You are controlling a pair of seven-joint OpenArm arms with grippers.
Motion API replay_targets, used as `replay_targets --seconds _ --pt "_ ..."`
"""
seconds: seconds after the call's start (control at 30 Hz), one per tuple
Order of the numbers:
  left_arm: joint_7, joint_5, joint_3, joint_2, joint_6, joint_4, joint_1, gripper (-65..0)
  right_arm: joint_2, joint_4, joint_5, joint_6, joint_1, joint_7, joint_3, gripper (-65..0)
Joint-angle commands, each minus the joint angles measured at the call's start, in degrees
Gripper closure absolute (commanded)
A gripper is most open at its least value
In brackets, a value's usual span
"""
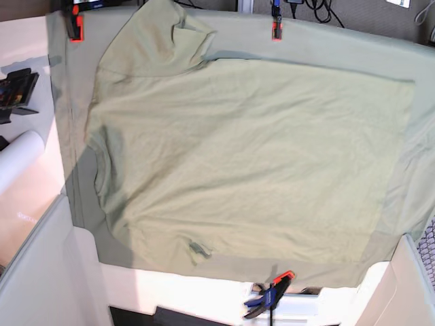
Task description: Fold the T-shirt properly
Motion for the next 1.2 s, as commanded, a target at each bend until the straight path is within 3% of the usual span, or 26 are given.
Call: replay_targets --seconds 0.0,0.2,0.3,0.5,0.7,0.87,1.17 --pt "-0.83 -1.51 -1.11 -0.66 -1.15 2.73 1.84 -21.3 -0.31 1.88 2.08 0.68 -0.31 0.94 2.16 -37.3" --pt "-0.83 -4.90 -4.39 -2.12 -1.15 9.55 5.25 -24.3 -5.07 0.90 9.01 3.89 6.91 -0.09 9.81 -40.2" --pt "-0.55 -5.29 -4.72 -2.40 -1.15 10.56 5.46 -30.4 -6.71 -3.37 9.09 3.89 10.99 -0.46 8.66 -42.0" --pt "0.07 -5.22 -4.85 -3.93 -1.15 10.56 5.51 -30.6 -10.08 -14.93 9.94 4.11 18.16 -0.83 6.51 -42.0" --pt "0.00 -8.13 -7.78 -4.50 -1.15 10.60 5.46 -30.6 -12.20 -16.76 12.09 6.86 18.69 -1.38 2.93 -42.0" --pt "0.04 -9.07 -10.78 -7.21 -1.15 10.60 4.37 -44.8 -13.79 -16.59 12.02 7.28 18.69 -1.36 -0.48 -42.0" --pt "2.23 -2.93 -11.89 -13.73 10.01 7.89 -8.92 -46.0 -15.17 -16.57 9.64 7.80 18.69 -1.09 -2.67 -42.0"
